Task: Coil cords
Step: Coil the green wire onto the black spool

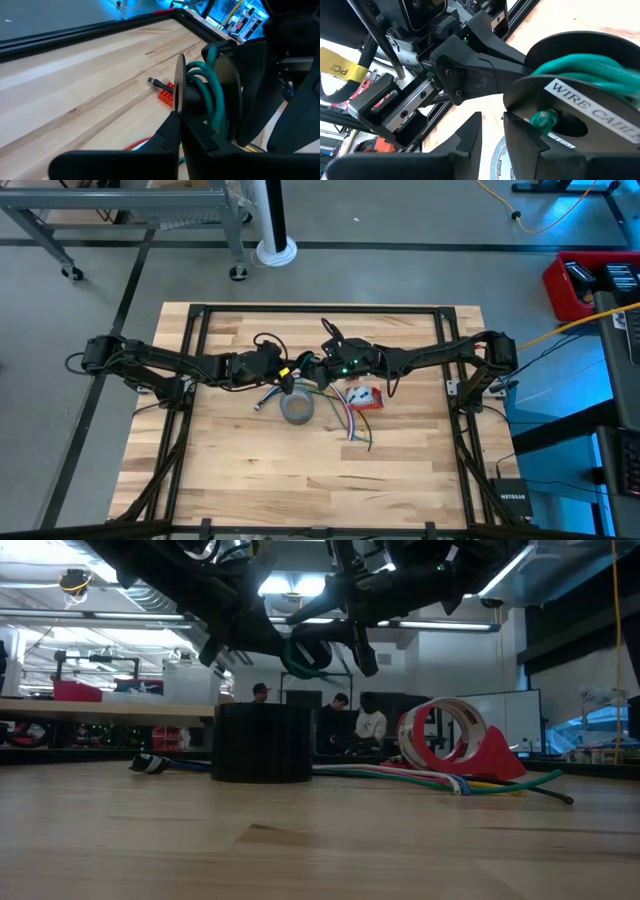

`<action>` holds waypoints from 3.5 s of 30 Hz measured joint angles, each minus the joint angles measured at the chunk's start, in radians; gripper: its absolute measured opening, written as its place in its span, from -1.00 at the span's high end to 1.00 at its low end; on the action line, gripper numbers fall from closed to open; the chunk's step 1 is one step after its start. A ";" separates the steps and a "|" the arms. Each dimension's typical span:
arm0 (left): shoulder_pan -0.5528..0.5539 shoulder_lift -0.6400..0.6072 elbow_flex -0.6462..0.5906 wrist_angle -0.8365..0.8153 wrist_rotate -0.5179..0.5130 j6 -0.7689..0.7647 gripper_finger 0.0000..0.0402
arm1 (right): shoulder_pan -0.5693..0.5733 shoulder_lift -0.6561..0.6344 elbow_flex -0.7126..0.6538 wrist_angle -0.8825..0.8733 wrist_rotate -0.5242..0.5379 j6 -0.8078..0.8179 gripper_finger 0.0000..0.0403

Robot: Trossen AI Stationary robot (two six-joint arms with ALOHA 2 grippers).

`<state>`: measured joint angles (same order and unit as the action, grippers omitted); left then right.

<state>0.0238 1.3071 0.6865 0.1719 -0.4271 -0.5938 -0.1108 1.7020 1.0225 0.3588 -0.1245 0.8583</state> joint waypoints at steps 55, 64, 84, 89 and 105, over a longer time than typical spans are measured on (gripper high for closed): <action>0.051 -0.156 0.002 -0.177 0.032 -0.008 1.00 | -0.039 -0.105 -0.003 -0.726 -0.096 -0.213 0.58; 0.077 -0.155 0.002 -0.068 0.031 0.038 1.00 | -0.039 -0.105 -0.003 -0.693 -0.115 -0.211 0.58; 0.090 -0.155 0.002 -0.056 0.031 0.045 1.00 | -0.040 -0.105 -0.003 -0.580 -0.075 -0.210 0.58; 0.061 -0.155 0.002 -0.057 0.067 0.076 1.00 | -0.042 -0.105 -0.003 -0.426 -0.060 -0.225 0.58; -0.028 -0.324 0.000 -0.115 0.136 0.105 1.00 | -0.178 -0.105 -0.003 -0.142 -0.479 -0.167 0.58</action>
<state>-0.0044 0.9829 0.6868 0.0570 -0.2913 -0.4885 -0.2890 1.5974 1.0195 0.2167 -0.6039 0.6916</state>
